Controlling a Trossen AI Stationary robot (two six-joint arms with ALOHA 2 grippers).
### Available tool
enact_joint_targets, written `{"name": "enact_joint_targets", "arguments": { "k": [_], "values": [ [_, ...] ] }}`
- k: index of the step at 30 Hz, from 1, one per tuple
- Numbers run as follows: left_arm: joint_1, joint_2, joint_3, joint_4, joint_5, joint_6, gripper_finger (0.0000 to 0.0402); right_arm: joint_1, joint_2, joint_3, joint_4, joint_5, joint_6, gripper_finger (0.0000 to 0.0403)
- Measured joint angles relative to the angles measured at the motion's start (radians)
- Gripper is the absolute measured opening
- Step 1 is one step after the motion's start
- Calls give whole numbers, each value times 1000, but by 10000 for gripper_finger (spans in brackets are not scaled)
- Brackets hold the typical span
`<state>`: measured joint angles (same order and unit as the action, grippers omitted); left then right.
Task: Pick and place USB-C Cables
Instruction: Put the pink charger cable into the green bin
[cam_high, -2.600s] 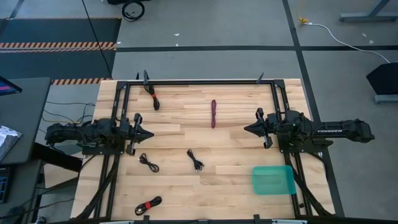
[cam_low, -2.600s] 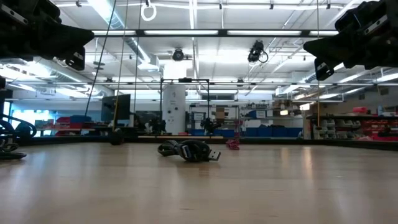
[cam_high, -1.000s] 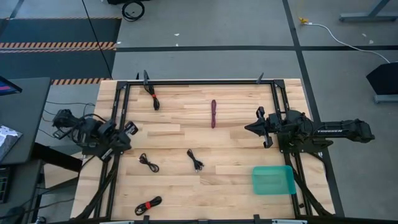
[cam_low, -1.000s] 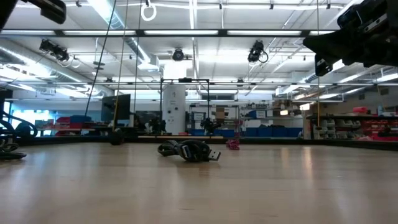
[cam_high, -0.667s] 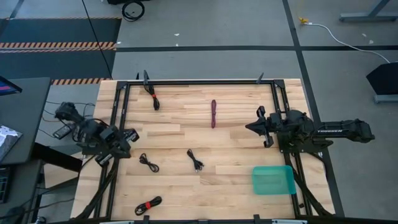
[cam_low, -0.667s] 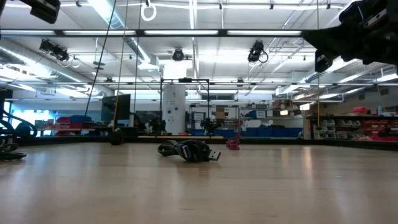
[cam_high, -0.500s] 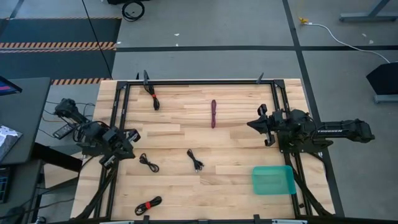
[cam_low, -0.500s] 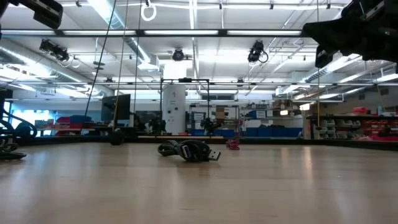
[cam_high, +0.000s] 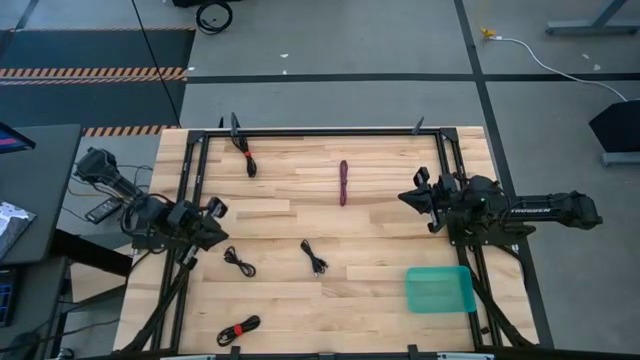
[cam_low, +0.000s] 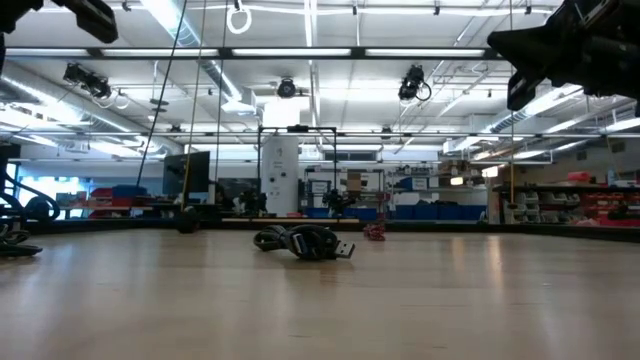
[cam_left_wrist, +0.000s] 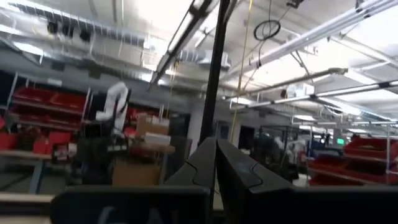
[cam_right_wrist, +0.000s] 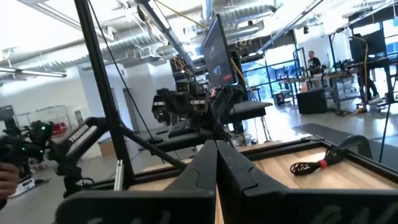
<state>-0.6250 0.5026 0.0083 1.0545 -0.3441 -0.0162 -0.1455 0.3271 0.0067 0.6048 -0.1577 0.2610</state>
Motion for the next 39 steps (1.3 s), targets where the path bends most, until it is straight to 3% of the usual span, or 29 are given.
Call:
{"name": "enact_joint_targets", "arguments": {
  "k": [8, 12, 17, 24, 33, 39],
  "values": [
    [0, 223, 155, -22, -40, 25, 21, 0, 1, 0, 72, 71, -97, 5],
    [0, 321, 222, -65, -195, 136, 21, 0, 2, 6, 123, 89, -107, 13],
    [28, 422, 277, -110, -456, 98, 21, 6, 31, 65, 109, 86, -111, 27],
    [90, 554, 337, -181, -517, 28, 21, 92, 232, 226, 71, 154, -194, 42],
    [107, 617, 365, -229, -547, 28, 21, 149, 657, 674, -495, 370, -249, 47],
    [107, 609, 365, -234, -599, 28, 21, 151, 947, 961, -857, 426, -191, 48]
  ]
}}
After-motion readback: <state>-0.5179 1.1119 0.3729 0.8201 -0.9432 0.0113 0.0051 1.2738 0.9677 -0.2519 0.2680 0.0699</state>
